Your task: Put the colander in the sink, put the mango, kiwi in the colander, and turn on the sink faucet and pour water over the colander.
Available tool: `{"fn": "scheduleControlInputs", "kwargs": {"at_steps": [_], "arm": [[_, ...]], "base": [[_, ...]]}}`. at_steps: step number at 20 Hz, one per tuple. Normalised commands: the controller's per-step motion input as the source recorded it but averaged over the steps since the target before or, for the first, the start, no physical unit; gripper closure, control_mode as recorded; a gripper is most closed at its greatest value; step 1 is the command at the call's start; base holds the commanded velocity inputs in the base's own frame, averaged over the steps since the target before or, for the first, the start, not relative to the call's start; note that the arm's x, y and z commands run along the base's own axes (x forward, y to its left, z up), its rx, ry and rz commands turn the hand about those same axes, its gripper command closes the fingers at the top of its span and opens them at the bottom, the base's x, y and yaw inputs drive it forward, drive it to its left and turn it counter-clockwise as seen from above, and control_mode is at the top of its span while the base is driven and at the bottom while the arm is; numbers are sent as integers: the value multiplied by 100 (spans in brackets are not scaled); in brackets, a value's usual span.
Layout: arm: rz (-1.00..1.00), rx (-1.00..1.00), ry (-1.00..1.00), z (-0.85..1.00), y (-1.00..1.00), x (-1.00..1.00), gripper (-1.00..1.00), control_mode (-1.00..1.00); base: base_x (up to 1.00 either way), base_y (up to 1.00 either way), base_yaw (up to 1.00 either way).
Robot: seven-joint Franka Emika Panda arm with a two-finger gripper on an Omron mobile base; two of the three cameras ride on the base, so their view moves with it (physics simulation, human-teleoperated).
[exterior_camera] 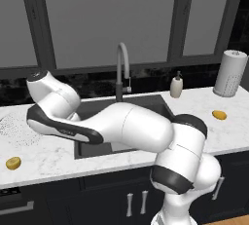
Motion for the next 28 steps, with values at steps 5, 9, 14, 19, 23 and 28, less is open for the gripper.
{"fn": "scheduleControlInputs", "kwargs": {"at_steps": [5, 9, 14, 19, 23, 28], "arm": [[14, 9, 0, -8, 11, 8, -100, -100], [0, 10, 0, -29, 1, 32, -100, -100], [0, 9, 0, -19, 11, 33, -100, -100], [0, 2, 0, 0, 35, 25, -100, -100], [0, 0, 0, 0, 35, 26, -100, -100], [0, 0, 0, -2, 35, 37, -100, -100]], "base": [[0, 0, 0], [0, 0, 0], [0, 0, 0], [0, 0, 0], [0, 0, 0], [0, 0, 0]]}}
